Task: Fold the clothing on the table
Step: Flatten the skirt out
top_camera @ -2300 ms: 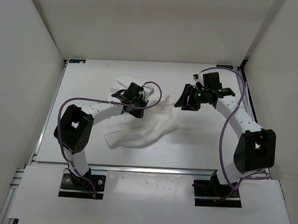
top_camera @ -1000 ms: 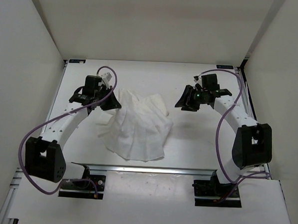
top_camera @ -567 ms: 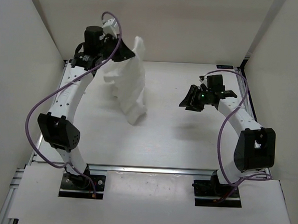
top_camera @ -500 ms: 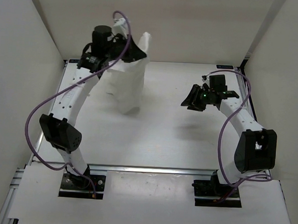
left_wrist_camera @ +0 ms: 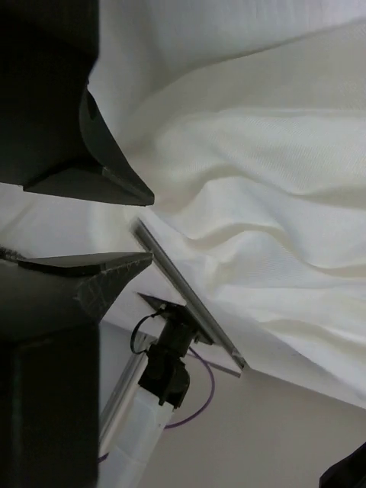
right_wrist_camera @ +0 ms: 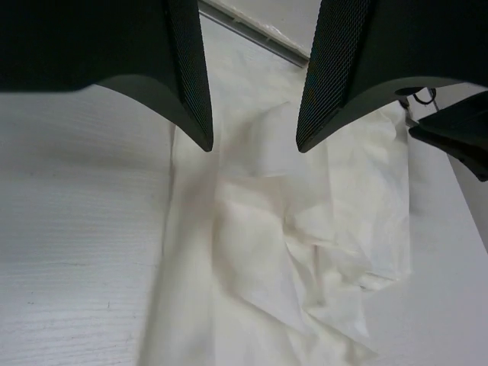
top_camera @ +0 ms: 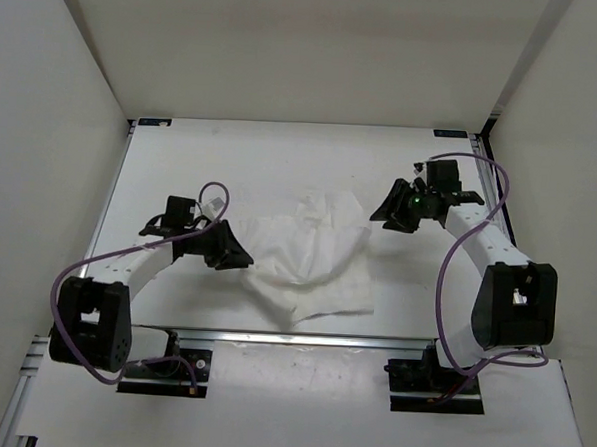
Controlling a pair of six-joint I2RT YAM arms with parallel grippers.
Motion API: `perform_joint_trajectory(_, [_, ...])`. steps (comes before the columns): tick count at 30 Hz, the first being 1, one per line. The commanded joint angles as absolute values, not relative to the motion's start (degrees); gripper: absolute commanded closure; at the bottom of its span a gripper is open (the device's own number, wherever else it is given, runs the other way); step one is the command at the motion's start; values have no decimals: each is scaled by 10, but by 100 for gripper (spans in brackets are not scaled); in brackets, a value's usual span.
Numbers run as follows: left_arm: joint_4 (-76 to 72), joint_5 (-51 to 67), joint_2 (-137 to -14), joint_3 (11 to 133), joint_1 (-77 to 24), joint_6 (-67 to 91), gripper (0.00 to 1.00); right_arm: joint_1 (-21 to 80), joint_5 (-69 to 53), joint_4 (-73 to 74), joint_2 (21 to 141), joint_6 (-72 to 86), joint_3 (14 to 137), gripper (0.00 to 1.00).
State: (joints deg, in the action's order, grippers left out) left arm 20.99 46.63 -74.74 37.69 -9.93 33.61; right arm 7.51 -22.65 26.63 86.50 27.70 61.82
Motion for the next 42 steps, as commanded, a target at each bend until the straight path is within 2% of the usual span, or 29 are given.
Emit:
perform_joint_trajectory(1, [270,433,-681,402,-72,302,55,69,-227,259,858,275,630,47])
perform_joint_trajectory(2, [278,418,-679,403,-73,301,57,70,-226,260,865,272,635,47])
perform_joint_trajectory(4, [275,416,-679,407,-73,308,69,77,-228,271,872,267,647,47])
perform_joint_trajectory(9, [243,435,-681,389,-64,345,68,119,-234,335,901,234,684,46])
perform_joint_trajectory(11, [247,429,-683,393,-65,345,67,128,-219,372,903,219,686,45])
perform_joint_trajectory(16, [326,332,-692,407,-84,297,52,163,-224,403,889,206,644,43])
perform_joint_trajectory(19, [326,299,-700,385,-108,293,50,190,-224,417,887,191,627,43])
perform_joint_trajectory(23, [272,325,-728,347,-131,317,49,204,-248,426,908,181,608,46])
perform_joint_trajectory(26, [213,348,-764,323,-148,352,56,214,-250,423,941,173,591,59])
perform_joint_trajectory(28, [208,332,-794,325,-159,350,66,218,-244,416,962,174,589,62])
perform_joint_trajectory(30, [190,296,-840,335,-156,356,71,214,-235,403,988,172,599,61])
perform_joint_trajectory(34, [121,301,-890,343,-127,399,80,190,-217,394,1033,170,646,59])
perform_joint_trajectory(42, [23,228,-999,464,-123,465,88,173,-216,421,1044,154,748,51])
